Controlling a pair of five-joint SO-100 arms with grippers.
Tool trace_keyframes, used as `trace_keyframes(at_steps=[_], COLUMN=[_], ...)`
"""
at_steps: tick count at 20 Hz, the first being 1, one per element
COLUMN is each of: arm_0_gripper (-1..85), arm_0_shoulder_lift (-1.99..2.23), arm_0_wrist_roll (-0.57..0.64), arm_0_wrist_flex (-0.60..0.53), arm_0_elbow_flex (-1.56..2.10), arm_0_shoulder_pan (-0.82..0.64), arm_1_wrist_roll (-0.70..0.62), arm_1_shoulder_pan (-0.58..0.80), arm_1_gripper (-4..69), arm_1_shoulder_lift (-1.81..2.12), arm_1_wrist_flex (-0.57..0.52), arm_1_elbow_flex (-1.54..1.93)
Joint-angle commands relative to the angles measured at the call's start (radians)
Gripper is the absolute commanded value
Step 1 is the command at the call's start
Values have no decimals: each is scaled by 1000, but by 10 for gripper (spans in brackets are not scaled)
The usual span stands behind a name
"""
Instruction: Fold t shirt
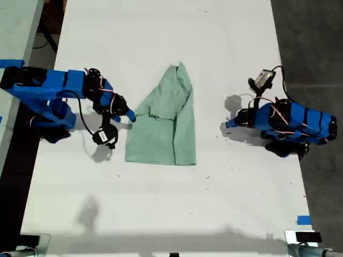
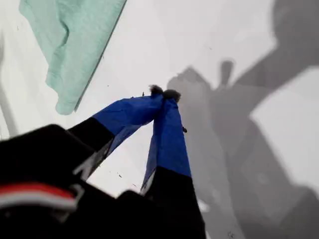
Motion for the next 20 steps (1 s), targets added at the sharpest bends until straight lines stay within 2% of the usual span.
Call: trace_keyframes(at_steps=[1, 8, 11, 14, 16, 18, 20], arm_0_gripper=[189, 207, 198, 61, -1, -1, -1], arm_0_shoulder_lift=[-135, -376, -411, -515, -595, -617, -592], arm_0_wrist_roll=[-54, -173, -261, -276, -272, -259, -242], arm_0_wrist_flex=[-32, -130, -153, -267, -301, -305, -236], arm_0_elbow_flex=[-87, -103, -101, -101, -117, -124, -156], arm_0_shoulder_pan=[60, 100, 124, 130, 107, 100, 94], arm_1_wrist_roll=[-6, -9, -9, -9, -8, -8, -9], arm_1_shoulder_pan=[-8, -9, -11, -11, -12, -12, -11], arm_1_gripper=[-15, -15, -15, -15, -15, -15, -15], arm_1_shoulder_lift=[14, 14, 14, 14, 14, 14, 14], arm_1_wrist_flex=[-2, -2, -2, -2, -2, -2, -2], arm_1_elbow_flex=[57, 57, 57, 57, 57, 57, 57])
